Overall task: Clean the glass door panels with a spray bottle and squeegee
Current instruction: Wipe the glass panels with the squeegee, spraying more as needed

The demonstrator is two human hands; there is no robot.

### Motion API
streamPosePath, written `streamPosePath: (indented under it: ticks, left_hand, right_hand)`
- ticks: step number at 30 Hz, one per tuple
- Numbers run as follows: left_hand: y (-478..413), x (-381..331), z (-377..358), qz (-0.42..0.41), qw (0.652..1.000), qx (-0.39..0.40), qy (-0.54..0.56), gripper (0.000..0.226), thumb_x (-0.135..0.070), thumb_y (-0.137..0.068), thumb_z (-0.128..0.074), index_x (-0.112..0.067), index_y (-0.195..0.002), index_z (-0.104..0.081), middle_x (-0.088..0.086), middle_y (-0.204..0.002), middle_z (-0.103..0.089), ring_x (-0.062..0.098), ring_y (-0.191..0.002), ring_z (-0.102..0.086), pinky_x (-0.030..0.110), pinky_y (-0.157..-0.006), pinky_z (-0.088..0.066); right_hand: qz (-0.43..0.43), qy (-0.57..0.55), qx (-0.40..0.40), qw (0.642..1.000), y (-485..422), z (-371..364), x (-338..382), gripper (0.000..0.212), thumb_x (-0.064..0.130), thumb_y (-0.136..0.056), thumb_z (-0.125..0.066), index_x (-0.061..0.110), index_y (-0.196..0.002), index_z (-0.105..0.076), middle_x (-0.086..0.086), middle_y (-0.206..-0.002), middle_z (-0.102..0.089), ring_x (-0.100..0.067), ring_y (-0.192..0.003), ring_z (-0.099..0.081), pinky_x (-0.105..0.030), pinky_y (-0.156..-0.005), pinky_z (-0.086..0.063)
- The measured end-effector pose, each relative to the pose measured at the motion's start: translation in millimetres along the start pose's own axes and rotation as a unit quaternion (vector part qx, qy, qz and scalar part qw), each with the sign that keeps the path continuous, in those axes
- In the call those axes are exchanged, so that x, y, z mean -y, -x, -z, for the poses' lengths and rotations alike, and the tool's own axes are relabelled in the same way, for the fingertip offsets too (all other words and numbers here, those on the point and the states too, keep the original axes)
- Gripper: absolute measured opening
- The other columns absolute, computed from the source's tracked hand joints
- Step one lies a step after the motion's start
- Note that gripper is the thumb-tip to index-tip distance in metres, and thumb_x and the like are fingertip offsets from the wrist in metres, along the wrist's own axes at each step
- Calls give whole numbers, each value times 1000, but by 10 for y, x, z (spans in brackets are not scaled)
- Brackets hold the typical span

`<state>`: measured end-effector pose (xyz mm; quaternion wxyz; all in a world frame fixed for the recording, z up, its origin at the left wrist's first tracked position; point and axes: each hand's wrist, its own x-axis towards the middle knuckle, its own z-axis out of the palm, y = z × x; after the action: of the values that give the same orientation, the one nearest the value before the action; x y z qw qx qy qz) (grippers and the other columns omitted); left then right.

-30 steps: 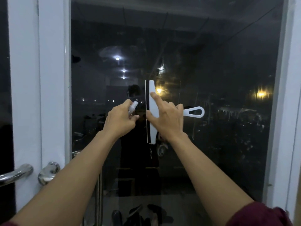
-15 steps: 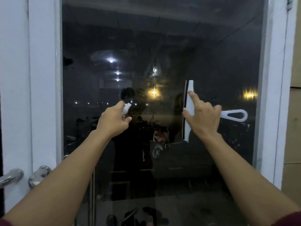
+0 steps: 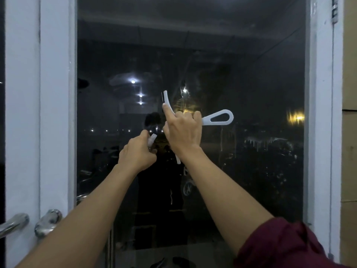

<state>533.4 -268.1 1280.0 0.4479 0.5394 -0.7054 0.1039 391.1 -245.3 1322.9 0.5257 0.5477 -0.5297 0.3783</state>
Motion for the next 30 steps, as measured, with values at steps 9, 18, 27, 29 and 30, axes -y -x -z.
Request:
streamPosePath:
  ticks: [9,18,27,29,30]
  left_hand:
    - [12,-252,-5,-12,999,1,-41,29,-20,-83,-64,-21,-103,-44,-2,-82,-56,17,-68,-55,30,-53,-38]
    - [-8,-156,87,-33,996,38,-70,27,-32,-94,-62,-26,-107,-39,-2,-90,-58,18,-75,-58,32,-59,-44]
    - [-12,-261,85,18,995,37,-87,35,-28,-90,-63,-26,-115,-38,-1,-90,-55,20,-74,-52,34,-57,-38]
    - [2,-331,61,28,996,35,-77,39,-24,-87,-64,-22,-119,-41,-1,-89,-54,21,-75,-52,33,-57,-37]
    - [5,-366,46,27,997,31,-70,40,-22,-86,-64,-20,-119,-41,0,-90,-55,21,-76,-54,33,-58,-38]
  right_hand:
    - [-73,-14,8,997,358,-104,-934,46,34,-92,-54,24,-136,-47,4,-57,-42,-17,-50,-40,-34,-63,-30]
    - [-111,-46,-10,993,432,-142,-1032,46,35,-91,-53,23,-135,-51,6,-53,-39,-14,-48,-38,-33,-62,-30]
    - [-14,-66,-23,997,-213,-19,-52,48,30,-87,-51,27,-135,-49,1,-71,-65,-23,-65,-59,-40,-73,-34]
    - [-19,-69,-19,997,-207,-49,-131,46,30,-87,-50,27,-133,-50,2,-68,-63,-23,-62,-58,-39,-73,-34]
    - [-22,-72,-22,997,-194,-66,-199,45,31,-88,-50,27,-133,-51,2,-66,-61,-23,-59,-57,-39,-72,-34]
